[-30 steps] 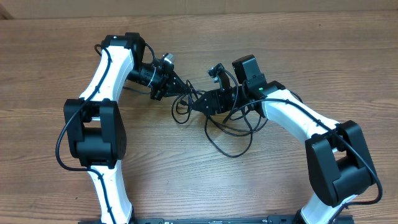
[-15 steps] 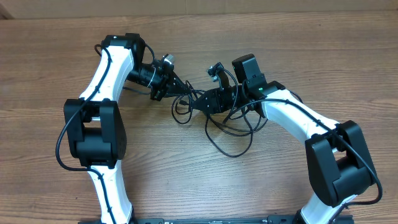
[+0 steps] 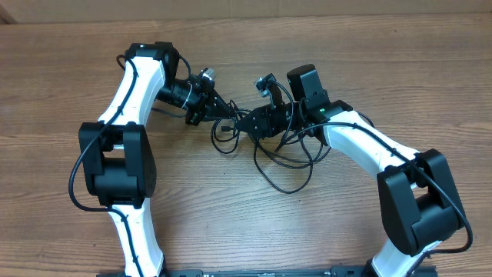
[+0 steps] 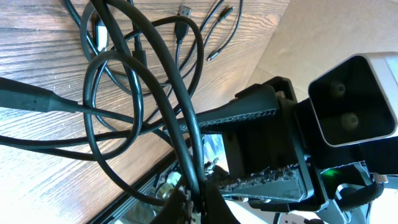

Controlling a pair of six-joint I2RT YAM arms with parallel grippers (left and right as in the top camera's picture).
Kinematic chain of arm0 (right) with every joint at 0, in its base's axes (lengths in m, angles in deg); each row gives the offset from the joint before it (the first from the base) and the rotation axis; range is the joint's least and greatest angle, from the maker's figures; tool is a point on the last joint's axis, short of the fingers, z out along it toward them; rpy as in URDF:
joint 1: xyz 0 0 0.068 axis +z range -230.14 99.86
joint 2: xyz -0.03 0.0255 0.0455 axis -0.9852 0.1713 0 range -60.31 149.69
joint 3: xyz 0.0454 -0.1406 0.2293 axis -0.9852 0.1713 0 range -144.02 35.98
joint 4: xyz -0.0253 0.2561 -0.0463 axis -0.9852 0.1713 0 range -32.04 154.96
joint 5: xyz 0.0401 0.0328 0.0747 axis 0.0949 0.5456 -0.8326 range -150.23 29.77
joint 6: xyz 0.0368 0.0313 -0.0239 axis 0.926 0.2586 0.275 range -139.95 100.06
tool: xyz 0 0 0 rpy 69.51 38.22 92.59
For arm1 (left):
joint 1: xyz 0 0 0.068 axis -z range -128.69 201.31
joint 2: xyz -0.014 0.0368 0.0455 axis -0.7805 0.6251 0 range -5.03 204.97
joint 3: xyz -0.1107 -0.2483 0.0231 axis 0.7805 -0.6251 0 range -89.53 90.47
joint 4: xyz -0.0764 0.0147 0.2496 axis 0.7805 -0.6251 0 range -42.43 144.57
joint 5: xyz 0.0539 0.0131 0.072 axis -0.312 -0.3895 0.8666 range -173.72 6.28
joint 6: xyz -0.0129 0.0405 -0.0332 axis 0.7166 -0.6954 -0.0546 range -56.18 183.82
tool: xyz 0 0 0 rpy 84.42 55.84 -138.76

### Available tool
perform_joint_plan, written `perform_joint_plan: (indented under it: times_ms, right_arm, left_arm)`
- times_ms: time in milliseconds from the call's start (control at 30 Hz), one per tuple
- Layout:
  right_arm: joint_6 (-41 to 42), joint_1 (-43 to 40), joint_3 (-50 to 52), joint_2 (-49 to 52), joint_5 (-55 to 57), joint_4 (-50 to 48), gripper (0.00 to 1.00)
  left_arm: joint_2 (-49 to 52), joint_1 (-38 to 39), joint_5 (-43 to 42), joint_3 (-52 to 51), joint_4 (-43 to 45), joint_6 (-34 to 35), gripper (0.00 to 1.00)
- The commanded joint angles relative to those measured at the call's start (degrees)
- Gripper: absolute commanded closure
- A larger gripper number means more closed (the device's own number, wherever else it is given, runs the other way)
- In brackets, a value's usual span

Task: Untangle cables

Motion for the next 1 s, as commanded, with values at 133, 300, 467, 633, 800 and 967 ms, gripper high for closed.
perform_joint_plan:
  times_ms: [133,300,467,633,800,967]
  right_arm:
    - [0.1,0.1,-0.4,-0.5,3.1,-0.8,0.81]
    - [0.1,0.1,-0.4,-0.5,3.1,-0.4,0.85]
    - [0.1,0.1,-0.4,-0.5,3.1,0.2,0.95]
    - [0.1,0.1,-0.4,-0.5,3.1,2.1,0.96]
    - [0.1,0.1,-0.4,-0.5,3.1,5.7,0.96]
    - [7.5,0.0,-0.4,-0.5,7.9,8.3,0.96]
  left_arm:
    - [0.3,1.3,-0.2,0.1,-0.8,-1.1,0.96]
    - [0.3,1.3,-0.2,0.1,-0.6,-1.1,0.96]
    - [0.3,1.3,-0.2,0.1,-0.2,-1.1,0.96]
    - [0.3,1.3,2.0,0.1,2.2,-1.1,0.96]
    - [0.3,1.3,7.8,0.1,4.4,-1.1,0.55]
    - [0.3,1.3,17.0,0.1,5.2,-1.1,0.00]
